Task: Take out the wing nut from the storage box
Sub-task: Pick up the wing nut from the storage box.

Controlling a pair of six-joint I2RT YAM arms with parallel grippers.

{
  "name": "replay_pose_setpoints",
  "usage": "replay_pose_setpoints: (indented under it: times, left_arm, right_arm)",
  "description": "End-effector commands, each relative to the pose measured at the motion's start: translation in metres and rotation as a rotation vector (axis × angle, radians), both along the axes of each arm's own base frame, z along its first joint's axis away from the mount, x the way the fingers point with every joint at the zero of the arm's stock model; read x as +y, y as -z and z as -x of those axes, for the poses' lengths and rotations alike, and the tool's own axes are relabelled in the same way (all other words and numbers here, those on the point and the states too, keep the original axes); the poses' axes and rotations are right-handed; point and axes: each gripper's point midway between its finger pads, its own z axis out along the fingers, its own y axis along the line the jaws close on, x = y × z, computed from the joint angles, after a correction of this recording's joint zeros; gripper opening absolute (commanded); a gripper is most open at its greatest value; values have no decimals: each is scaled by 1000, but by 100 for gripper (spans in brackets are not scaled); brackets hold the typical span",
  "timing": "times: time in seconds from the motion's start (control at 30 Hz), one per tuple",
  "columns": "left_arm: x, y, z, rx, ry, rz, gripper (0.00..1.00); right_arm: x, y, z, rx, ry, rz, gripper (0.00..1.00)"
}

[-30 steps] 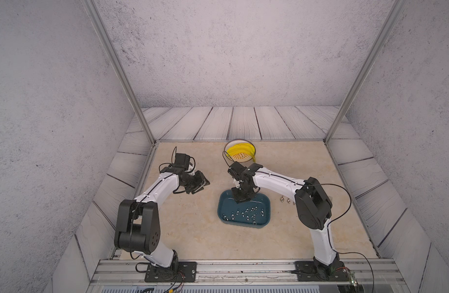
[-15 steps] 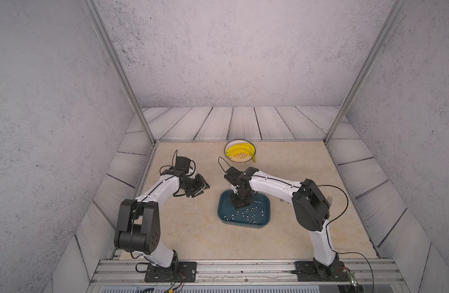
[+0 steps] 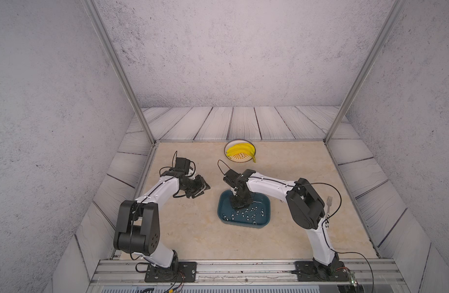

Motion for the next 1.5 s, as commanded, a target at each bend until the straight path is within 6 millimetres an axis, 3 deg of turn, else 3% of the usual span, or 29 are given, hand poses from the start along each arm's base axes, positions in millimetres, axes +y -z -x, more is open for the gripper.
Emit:
replay_pose_setpoints:
  times: [0.0,0.4,1.47]
  left_arm:
    - [-1,-8,0,-24,10,7,48]
    - [-2,-5,-1,-19,20,8,48]
    - [-2,6,2,-3,29,10,48]
  right_arm:
    - [-2,4,3,17,1,26,28]
    - [-1,10,3,39,-15,50,21]
    - [-8,20,17,74,-103,153,20]
